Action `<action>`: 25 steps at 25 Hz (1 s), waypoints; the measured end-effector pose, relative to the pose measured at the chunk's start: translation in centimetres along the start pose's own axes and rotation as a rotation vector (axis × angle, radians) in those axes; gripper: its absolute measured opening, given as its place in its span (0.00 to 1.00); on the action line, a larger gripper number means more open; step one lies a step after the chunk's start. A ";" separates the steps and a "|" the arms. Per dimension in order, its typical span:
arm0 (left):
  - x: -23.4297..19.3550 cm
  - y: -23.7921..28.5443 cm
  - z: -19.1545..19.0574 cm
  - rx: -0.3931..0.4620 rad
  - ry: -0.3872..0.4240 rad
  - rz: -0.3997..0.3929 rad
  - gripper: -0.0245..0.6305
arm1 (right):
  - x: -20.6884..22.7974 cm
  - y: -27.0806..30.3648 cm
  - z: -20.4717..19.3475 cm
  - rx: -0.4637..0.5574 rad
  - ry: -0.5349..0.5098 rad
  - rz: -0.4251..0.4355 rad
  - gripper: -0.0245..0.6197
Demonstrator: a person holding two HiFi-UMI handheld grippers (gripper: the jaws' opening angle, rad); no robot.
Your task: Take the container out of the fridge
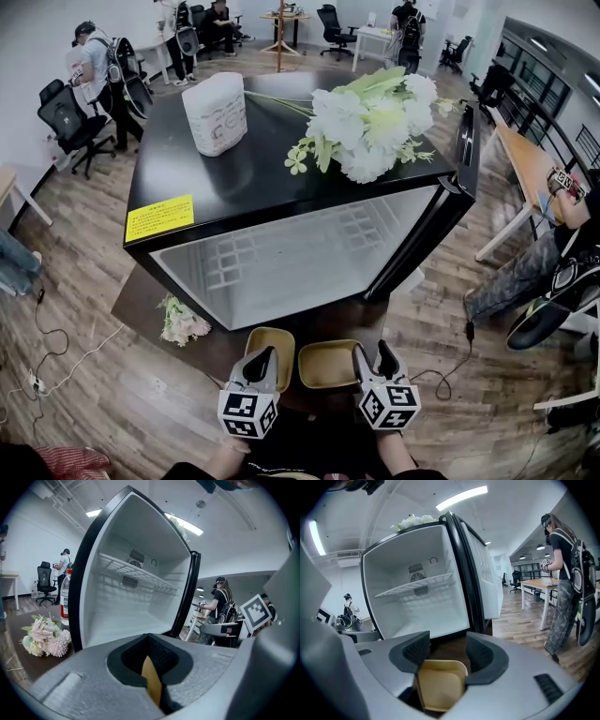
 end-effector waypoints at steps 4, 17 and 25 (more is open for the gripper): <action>0.3 0.1 0.3 0.026 -0.006 -0.023 0.05 | -1.1 0.2 -0.4 -0.020 -0.030 0.048 0.37; 0.0 0.0 0.7 0.030 -0.002 -0.008 0.05 | -1.7 0.6 -0.7 -0.032 -0.020 0.067 0.07; 0.4 0.2 0.4 0.023 -0.004 -0.023 0.05 | -1.0 0.6 -1.6 -0.067 -0.023 0.023 0.05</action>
Point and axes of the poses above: the fingertips, and each gripper's own axes: y forward along the fingers, x to its right, z out of its top, the point moved 6 cm from there along -y, backward along the fingers, and after that the axes turned 9 degrees about y, right-handed, at the moved point
